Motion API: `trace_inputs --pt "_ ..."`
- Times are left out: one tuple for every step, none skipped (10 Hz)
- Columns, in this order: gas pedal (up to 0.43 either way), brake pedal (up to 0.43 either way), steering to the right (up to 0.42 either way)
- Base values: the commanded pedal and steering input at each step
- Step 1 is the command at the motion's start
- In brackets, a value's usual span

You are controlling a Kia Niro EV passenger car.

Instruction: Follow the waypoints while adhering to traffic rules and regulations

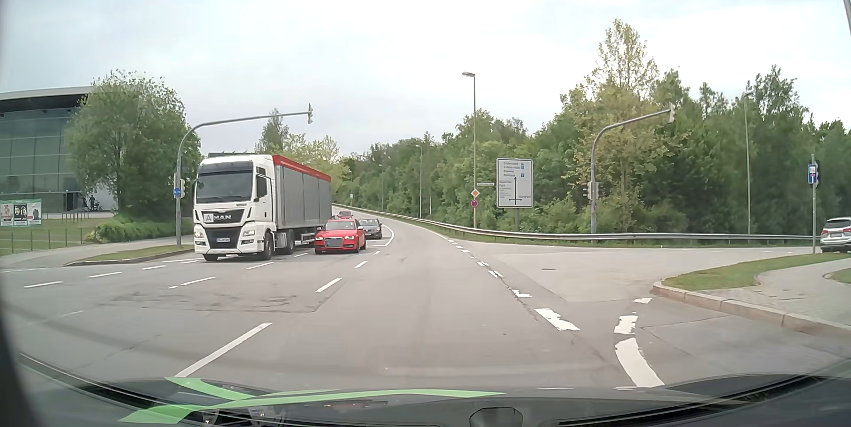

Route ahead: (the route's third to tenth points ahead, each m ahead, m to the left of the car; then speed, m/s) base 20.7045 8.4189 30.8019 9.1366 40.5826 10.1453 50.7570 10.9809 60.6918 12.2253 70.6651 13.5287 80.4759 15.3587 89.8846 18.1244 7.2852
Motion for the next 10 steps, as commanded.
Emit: trace_inputs --pt "0.110 0.000 0.000" --pt "0.110 0.000 -0.004" --pt "0.110 0.000 -0.006" --pt "0.110 0.000 -0.008" --pt "0.110 0.000 -0.009" --pt "0.110 0.000 -0.009" --pt "0.098 0.000 -0.013" --pt "0.098 0.000 -0.020" --pt "0.098 0.000 -0.021" --pt "0.098 0.000 -0.021"
